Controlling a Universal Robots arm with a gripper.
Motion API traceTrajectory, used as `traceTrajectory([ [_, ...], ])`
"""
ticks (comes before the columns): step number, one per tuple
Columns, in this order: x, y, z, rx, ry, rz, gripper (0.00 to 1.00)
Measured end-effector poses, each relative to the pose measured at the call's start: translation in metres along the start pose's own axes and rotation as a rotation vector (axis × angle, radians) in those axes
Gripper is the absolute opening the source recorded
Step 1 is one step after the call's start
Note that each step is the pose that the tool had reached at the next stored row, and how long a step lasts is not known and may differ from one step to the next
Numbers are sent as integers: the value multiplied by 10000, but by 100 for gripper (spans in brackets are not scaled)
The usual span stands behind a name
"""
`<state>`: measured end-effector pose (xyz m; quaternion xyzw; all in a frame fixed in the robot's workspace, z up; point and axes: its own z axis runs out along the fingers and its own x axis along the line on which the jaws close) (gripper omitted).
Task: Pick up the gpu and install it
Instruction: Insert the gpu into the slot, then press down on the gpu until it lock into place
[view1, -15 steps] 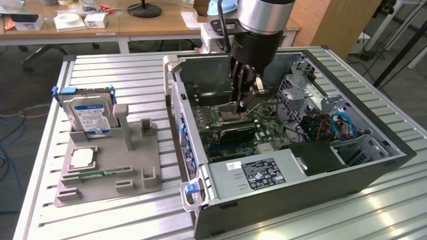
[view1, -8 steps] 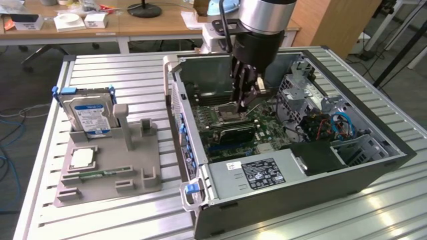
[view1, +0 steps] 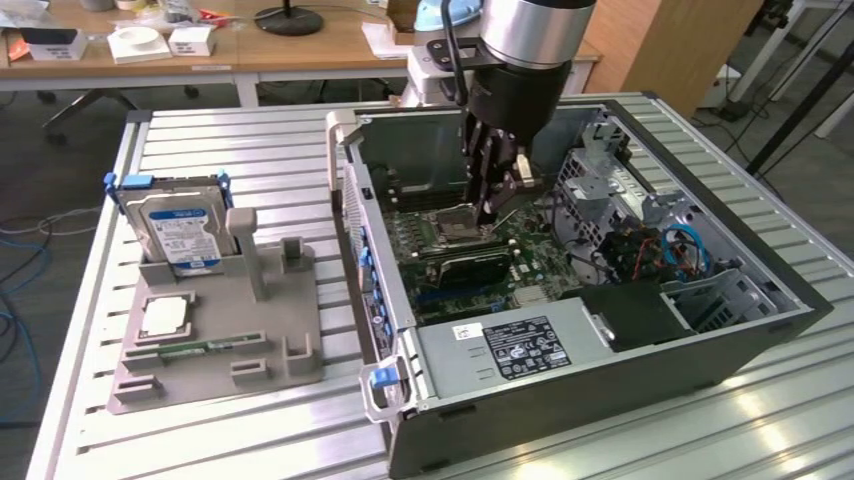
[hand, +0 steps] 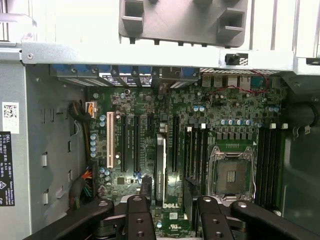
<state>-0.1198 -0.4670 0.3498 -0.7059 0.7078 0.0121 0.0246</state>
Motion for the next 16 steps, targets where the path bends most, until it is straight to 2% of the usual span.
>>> traceTrajectory([
  [16,0,0,0,0,0,0,38],
])
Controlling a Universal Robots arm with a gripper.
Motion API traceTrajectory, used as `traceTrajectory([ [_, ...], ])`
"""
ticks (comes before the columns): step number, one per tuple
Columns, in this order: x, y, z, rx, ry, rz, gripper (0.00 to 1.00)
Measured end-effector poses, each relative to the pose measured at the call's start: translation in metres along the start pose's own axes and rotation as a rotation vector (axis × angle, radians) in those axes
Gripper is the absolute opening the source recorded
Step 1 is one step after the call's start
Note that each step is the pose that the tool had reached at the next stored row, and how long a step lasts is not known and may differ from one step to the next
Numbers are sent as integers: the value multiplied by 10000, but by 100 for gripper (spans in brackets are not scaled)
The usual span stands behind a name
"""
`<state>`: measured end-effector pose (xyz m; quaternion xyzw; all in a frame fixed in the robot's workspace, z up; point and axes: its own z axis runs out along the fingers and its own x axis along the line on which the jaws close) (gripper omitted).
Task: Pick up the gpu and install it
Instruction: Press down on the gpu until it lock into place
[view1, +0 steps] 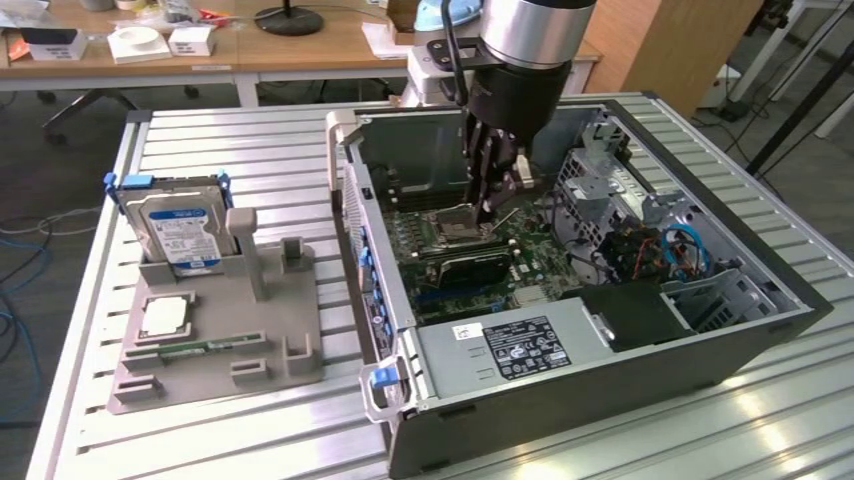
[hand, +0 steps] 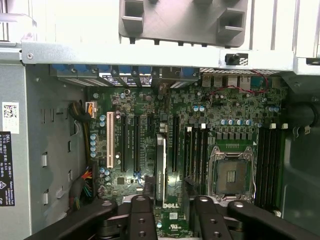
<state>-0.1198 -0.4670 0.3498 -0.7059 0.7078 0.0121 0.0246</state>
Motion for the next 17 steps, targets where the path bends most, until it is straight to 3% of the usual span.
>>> traceTrajectory([
  [1,0,0,0,0,0,0,38],
  [4,0,0,0,0,0,0,20],
  [8,0,0,0,0,0,0,10],
  [17,3,1,57,0,0,1,10],
])
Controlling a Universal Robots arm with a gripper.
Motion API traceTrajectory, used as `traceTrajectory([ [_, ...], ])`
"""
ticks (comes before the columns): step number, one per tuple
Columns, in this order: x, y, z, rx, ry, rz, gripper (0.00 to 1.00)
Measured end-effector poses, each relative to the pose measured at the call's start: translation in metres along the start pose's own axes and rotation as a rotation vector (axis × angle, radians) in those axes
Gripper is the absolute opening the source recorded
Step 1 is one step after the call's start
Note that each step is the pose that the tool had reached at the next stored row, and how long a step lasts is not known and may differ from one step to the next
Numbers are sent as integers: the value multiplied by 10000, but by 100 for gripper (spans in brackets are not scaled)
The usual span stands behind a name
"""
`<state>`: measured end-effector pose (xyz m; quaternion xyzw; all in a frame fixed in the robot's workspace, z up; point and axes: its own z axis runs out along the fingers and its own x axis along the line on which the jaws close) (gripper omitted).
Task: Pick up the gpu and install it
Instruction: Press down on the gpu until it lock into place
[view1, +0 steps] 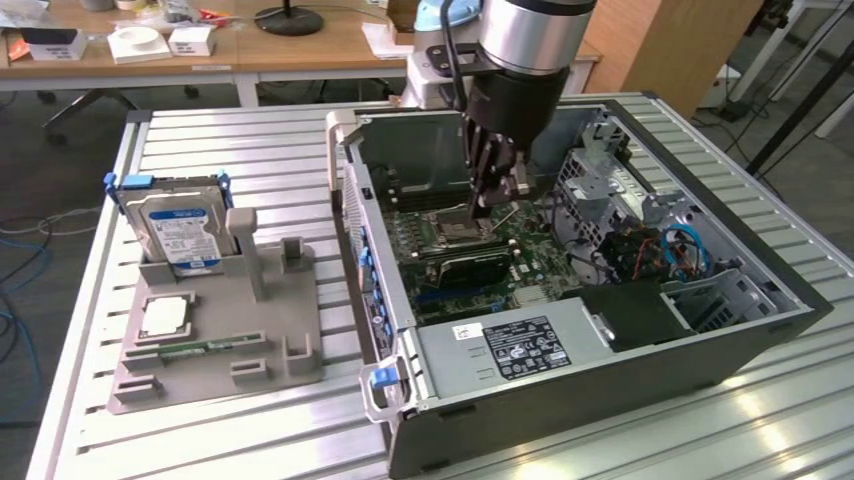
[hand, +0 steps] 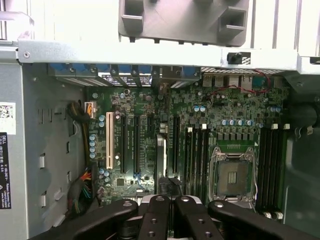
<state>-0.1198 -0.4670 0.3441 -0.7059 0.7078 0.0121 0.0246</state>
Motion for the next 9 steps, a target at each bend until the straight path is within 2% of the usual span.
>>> traceTrajectory([
  [7,6,2,103,1,-1,3,10],
  [8,10,3,167,1,2,2,10],
  [9,10,3,170,0,3,3,10],
])
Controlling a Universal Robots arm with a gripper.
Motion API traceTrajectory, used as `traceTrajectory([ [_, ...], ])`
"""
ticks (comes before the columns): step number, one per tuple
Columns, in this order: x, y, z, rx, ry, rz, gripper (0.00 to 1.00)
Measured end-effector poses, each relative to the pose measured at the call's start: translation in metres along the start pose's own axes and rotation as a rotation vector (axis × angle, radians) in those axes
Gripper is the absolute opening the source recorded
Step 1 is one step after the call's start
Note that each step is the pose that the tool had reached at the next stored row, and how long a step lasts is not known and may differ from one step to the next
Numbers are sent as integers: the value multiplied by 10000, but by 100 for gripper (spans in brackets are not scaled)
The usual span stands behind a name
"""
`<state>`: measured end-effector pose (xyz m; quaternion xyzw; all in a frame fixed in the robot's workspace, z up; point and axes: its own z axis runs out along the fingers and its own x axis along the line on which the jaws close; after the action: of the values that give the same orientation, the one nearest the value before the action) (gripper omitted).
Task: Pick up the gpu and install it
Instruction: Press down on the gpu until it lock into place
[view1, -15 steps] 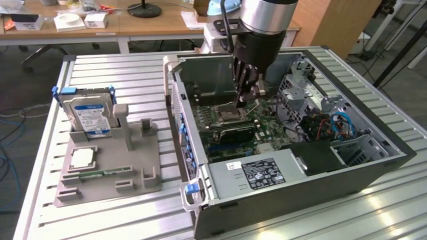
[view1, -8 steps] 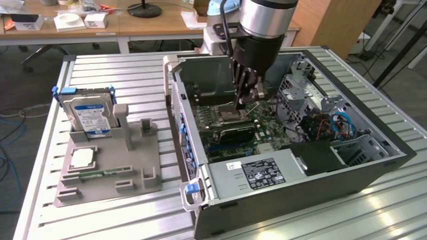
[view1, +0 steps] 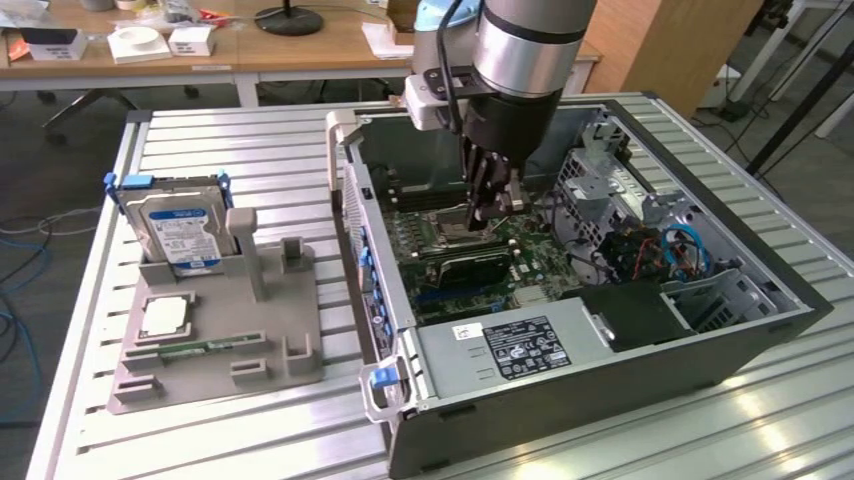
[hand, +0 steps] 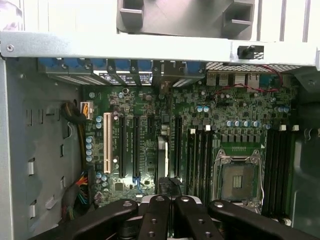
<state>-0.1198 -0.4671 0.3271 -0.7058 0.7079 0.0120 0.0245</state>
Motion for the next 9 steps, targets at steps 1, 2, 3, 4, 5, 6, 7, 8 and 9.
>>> traceTrajectory([
  [1,0,0,0,0,0,0,10],
  [2,0,0,0,0,1,0,10],
  [3,0,0,0,-1,0,0,10],
  [4,0,0,4,1,-2,0,10],
  [5,1,0,18,3,-6,0,10],
  [6,1,0,34,2,-4,0,10],
  [7,2,1,51,0,-2,0,10],
  [8,3,1,68,1,-2,0,10],
  [9,4,1,85,1,-3,-1,10],
])
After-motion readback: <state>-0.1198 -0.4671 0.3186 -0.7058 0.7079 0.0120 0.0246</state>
